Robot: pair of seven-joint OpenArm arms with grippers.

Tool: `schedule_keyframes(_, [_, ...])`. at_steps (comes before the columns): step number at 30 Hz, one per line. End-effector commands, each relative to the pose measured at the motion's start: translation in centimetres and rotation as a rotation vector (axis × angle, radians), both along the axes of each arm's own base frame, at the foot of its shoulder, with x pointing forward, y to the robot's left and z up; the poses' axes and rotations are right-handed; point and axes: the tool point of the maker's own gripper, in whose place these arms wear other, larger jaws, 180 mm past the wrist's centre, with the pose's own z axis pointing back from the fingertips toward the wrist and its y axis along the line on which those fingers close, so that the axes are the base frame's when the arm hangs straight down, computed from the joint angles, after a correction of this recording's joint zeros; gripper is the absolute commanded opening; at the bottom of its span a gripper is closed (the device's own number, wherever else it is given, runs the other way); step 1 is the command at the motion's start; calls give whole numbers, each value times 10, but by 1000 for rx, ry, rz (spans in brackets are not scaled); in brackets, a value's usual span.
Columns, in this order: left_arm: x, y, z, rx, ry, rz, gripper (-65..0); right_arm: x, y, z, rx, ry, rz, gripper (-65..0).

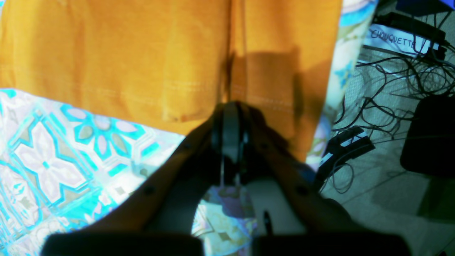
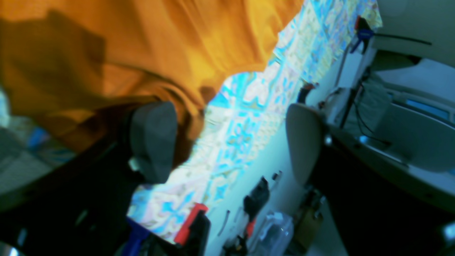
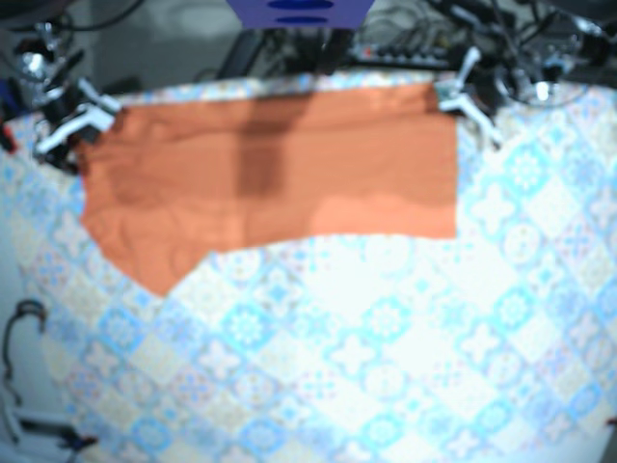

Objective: Fold the T-shirt properly
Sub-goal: 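Open both grippers and release the collar edge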

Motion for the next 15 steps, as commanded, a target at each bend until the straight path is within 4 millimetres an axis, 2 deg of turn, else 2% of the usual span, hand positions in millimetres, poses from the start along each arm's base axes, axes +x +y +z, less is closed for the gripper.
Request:
schedule_keyframes(1, [3,37,-4,165,4,8,-650,9,-5,12,-20,-37,11,-182])
schedule_keyframes(11, [38,30,25,128,-108,37,-650,19,5,24,-13,-77,37,-182])
schedule_keyframes(15, [40,28,27,128,-118,30,-650,19,5,25,-13,-78,37,-182])
